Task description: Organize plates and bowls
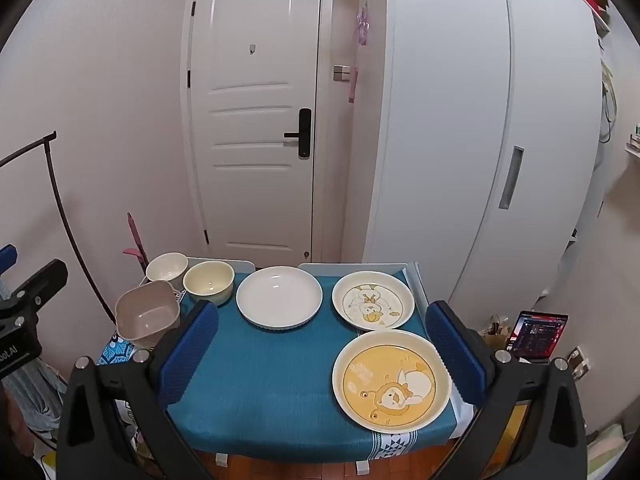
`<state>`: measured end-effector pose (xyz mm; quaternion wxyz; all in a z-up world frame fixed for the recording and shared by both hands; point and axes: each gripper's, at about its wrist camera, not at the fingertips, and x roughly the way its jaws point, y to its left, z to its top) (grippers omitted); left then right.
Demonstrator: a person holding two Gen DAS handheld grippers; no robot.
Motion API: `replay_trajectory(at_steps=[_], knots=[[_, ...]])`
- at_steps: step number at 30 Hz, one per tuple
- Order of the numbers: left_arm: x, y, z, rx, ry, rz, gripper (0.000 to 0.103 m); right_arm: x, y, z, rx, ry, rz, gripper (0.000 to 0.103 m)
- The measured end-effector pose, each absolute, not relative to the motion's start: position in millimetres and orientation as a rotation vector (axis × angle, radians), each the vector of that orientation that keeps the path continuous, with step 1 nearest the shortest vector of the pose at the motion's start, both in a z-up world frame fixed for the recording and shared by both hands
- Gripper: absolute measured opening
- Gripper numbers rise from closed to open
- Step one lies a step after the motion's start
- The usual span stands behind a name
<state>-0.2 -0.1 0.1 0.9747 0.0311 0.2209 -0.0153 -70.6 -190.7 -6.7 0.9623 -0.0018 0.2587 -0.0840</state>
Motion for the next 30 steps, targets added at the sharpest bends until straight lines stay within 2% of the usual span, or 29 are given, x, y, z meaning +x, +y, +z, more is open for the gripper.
replay_trajectory(at_steps=[30], knots=[[11,1,1,0.100,0.425,-0.001,0.103,-64,-194,-4,0.015,0.557,-0.171,0.103]])
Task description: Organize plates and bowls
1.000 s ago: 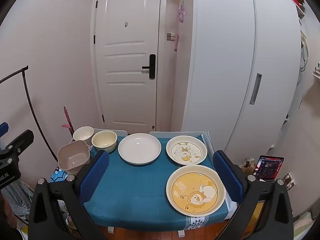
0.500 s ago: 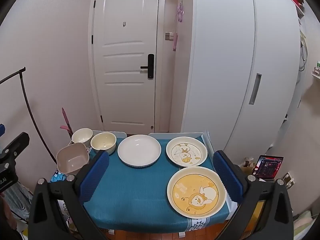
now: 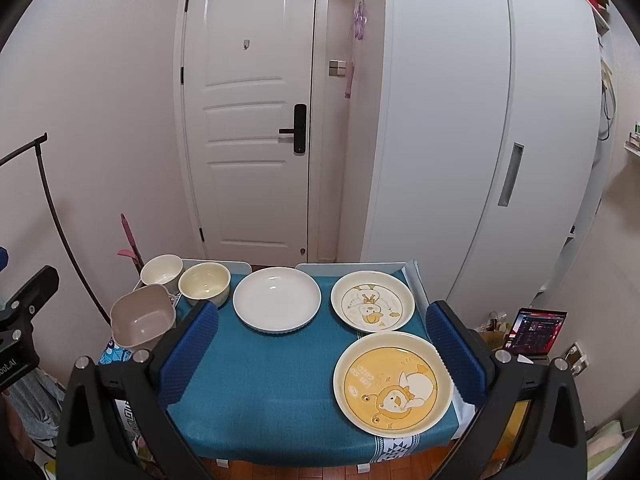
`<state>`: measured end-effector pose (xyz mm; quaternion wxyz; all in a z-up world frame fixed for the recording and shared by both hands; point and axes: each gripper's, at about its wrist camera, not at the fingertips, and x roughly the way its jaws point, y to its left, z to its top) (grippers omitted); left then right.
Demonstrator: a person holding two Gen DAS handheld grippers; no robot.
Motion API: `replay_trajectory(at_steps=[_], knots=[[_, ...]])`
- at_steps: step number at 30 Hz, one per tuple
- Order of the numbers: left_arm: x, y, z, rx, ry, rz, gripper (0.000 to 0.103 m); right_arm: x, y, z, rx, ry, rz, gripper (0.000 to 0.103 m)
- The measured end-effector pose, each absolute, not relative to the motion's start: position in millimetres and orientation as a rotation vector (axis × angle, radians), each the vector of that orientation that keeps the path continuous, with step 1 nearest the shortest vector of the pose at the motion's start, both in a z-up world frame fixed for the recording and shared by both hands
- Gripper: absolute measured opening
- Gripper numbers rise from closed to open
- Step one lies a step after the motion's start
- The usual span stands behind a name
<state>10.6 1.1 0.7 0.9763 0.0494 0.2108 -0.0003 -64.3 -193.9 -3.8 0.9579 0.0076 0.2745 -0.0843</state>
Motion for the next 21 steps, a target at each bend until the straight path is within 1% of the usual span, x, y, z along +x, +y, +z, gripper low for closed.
replay_trajectory(at_steps=[21], knots=[[10.5,-1.7,0.5,0.110,0.424,-0.002,0.103,-63.2,-195.5,-4.6,0.018,0.557,-0.169,0.103]])
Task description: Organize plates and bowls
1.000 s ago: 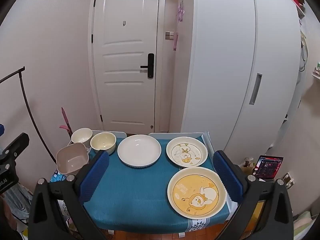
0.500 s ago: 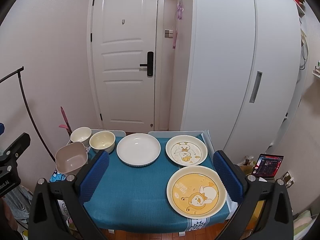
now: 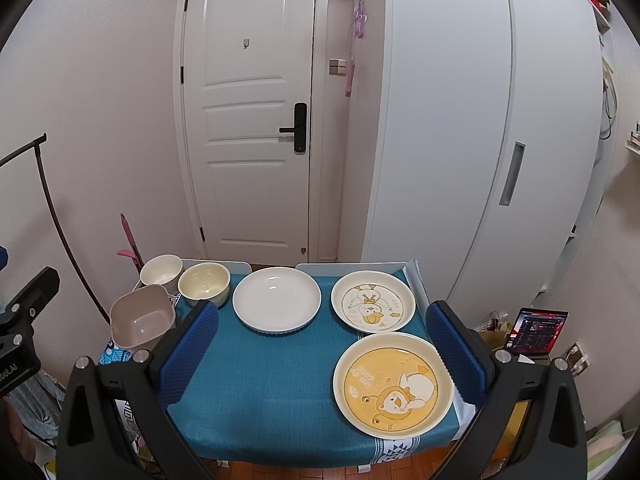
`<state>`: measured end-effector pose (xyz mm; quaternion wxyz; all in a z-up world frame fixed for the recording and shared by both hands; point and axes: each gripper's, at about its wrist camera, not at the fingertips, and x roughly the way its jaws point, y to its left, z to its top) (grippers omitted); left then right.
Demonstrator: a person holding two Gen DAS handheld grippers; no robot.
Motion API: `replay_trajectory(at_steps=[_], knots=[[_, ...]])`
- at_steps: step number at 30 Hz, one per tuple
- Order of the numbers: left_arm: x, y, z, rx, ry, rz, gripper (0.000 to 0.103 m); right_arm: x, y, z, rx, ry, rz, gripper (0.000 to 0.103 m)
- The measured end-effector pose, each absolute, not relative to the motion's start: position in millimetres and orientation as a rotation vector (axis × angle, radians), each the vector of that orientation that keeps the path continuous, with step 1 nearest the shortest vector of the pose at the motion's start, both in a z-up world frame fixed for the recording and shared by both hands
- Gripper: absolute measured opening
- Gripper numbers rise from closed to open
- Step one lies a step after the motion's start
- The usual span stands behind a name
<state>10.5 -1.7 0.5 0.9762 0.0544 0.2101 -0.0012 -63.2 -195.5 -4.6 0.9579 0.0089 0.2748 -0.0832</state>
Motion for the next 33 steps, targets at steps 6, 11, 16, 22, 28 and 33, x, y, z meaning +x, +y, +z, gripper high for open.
replay_trajectory(at_steps=[6,11,16,22,28,33], knots=[[11.5,-1.0,1.4,0.112,0.425,-0.002,0.103,-62.1,-195.5,-5.1,0.019,0.558,-0.170,0.103],[12.1,-0.9,0.9,0.111,0.425,-0.001,0.103,-59.7,-194.9,-6.1,0.017,0.561,-0.169,0.103],[12.1,-1.1,0.9,0.112,0.426,-0.001,0.103,-59.2,-195.1,-6.0,0.020,0.563,-0.170,0.103],[12.3,-1.3,1.0,0.111,0.426,-0.002,0.103,-58.2,-195.9,-8.0,0.024,0.565,-0.171,0.103],[12.5,-1.3,1.5,0.112,0.426,-0.001,0.103,-58.1,-196.1,-7.8,0.025,0.566,-0.170,0.103],[12.6,-1.2,1.7,0.112,0.426,-0.002,0.103,-58.1,-196.1,-7.9,0.025,0.565,-0.171,0.103]])
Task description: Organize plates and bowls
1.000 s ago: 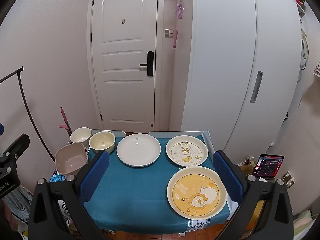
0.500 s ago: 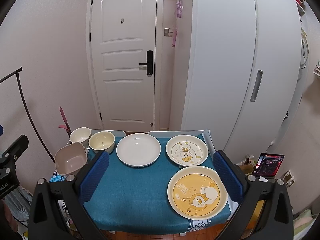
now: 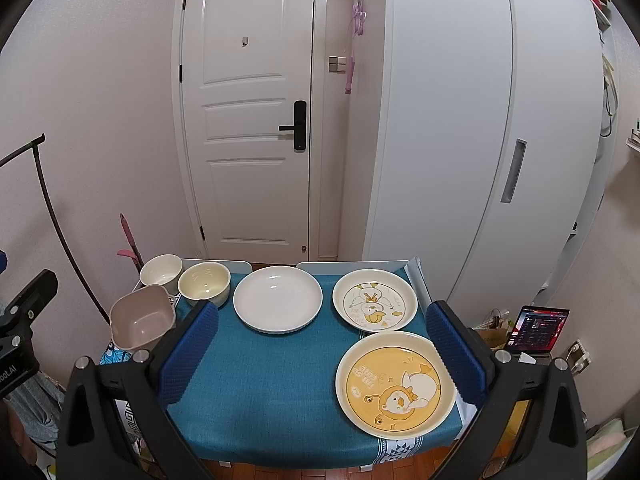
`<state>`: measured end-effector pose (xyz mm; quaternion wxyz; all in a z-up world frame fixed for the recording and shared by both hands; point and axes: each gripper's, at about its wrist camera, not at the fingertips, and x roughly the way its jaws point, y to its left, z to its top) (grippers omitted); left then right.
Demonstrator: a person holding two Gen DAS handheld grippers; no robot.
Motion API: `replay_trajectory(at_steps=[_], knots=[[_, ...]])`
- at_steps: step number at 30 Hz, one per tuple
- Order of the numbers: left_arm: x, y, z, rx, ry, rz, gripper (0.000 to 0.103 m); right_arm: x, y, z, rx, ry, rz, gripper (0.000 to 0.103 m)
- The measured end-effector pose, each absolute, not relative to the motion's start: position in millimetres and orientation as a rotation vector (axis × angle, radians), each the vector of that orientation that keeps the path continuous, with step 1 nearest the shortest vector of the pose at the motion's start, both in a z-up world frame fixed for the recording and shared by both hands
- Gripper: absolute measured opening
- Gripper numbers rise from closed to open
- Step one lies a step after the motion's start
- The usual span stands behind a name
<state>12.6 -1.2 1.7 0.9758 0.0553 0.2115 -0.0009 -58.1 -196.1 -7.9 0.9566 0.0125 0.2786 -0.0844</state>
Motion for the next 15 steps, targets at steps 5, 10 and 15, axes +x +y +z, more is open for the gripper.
replay_trajectory(at_steps=[5,10,15], knots=[[12.7,-1.3,1.7,0.112,0.427,-0.002,0.103,-58.0,-196.1,-8.1,0.026,0.566,-0.171,0.103],[14.2,-1.2,1.1,0.112,0.429,-0.003,0.103,-58.1,-196.1,-8.0,0.026,0.566,-0.171,0.103],[17.6,-2.9,-1.5,0.114,0.433,-0.009,0.103,-58.1,-197.0,-8.4,0.025,0.567,-0.172,0.103]])
